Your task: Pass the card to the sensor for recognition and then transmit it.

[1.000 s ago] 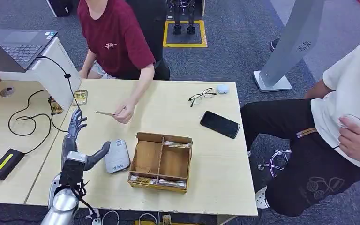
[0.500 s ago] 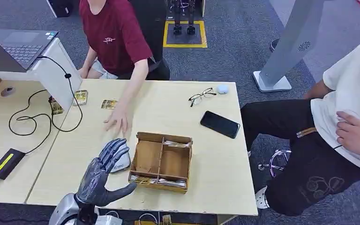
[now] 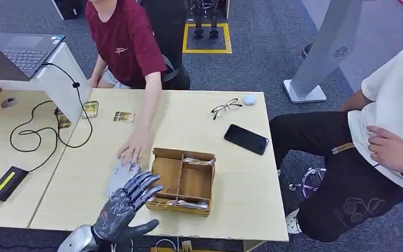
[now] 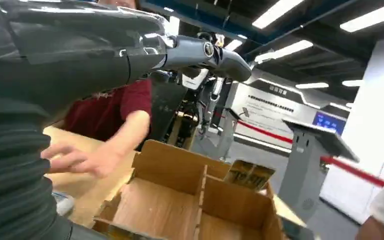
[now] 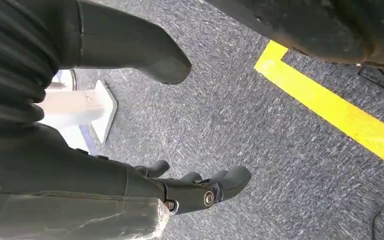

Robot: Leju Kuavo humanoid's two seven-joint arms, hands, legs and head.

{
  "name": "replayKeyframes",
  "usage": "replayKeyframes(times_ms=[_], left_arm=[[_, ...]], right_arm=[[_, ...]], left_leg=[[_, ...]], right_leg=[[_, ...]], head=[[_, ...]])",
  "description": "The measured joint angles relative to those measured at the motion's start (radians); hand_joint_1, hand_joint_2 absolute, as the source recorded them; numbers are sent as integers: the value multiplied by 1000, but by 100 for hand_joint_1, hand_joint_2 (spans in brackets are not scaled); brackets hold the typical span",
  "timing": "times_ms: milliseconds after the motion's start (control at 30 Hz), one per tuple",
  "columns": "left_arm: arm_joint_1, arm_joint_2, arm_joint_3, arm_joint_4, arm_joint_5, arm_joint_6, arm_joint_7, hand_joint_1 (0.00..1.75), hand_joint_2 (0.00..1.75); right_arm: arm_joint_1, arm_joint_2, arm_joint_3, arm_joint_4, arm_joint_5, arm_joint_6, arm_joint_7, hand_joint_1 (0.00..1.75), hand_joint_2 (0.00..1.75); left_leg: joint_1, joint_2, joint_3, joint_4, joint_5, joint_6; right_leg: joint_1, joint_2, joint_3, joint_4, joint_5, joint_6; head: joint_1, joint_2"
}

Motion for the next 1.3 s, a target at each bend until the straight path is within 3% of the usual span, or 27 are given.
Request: replayKeyframes(times_ms=[267, 533, 933, 1300], left_arm=[[-16, 9, -32, 33, -79, 35, 30, 0, 175], [-62, 2, -81, 96, -196, 115, 129, 0, 175], [-112, -13, -104, 171, -213, 130, 183, 0, 175], [-118, -21, -104, 201, -211, 132, 184, 0, 175]], right_arm=[[0, 0, 0, 0, 2, 2, 7, 0, 175], [-3, 0, 0, 0, 15, 2, 18, 0, 175], [-5, 1, 0, 0, 16, 3, 18, 0, 175], [-5, 1, 0, 0, 15, 3, 18, 0, 175]], left_leg=[[0, 0, 0, 0, 0, 0], [0, 0, 0, 0, 0, 0], [0, 0, 0, 0, 0, 0], [0, 0, 0, 0, 0, 0]], right_leg=[[0, 0, 0, 0, 0, 0], [0, 0, 0, 0, 0, 0], [0, 0, 0, 0, 0, 0], [0, 0, 0, 0, 0, 0]], head=[[0, 0], [0, 0], [0, 0], [0, 0]])
